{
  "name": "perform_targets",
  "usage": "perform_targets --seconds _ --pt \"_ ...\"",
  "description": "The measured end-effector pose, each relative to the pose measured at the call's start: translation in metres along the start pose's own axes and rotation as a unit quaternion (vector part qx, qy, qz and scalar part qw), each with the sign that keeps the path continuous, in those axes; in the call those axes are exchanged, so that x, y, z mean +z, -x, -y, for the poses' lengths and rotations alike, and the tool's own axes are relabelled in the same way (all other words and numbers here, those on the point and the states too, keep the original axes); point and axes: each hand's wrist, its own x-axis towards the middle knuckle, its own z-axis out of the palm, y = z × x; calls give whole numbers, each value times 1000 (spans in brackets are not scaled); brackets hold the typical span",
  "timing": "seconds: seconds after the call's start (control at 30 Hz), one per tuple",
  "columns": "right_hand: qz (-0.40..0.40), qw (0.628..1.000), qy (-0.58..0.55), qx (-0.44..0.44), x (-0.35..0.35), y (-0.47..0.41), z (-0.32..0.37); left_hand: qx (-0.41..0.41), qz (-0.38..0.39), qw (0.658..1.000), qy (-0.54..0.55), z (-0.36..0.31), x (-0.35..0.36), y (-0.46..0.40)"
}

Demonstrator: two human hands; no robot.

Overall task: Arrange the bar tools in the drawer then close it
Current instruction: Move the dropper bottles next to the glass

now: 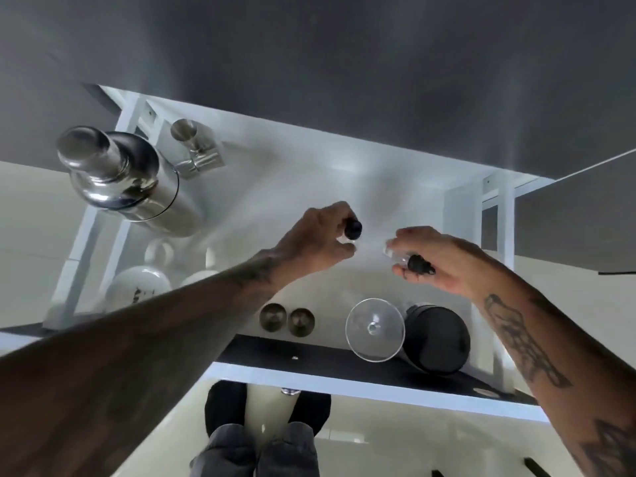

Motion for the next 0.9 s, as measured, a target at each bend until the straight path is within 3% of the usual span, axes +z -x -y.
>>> perform_targets --seconds 0.1,0.2,0.27,0.4,0.67,0.8,0.9 --pt "-27 980 197 6 -18 5 -9 22 52 998 -39 -6 33 -2" --pt "-21 905 424 -2 -9 16 -7 49 86 992 -78 -5 52 -2" --pt "-30 863 501 -62 1 17 -8 62 102 989 -91 -5 56 -2" --pt "-56 819 549 -156 15 6 -19 68 110 986 -107 -5 54 -3" --pt "-16 808 580 -104 9 15 -20 48 148 978 -139 -2 29 0" --pt "-35 802 587 -107 -12 51 18 44 66 988 -132 -5 -46 27" --pt "-98 818 533 -192 -3 76 41 19 -31 988 -148 -13 -99 69"
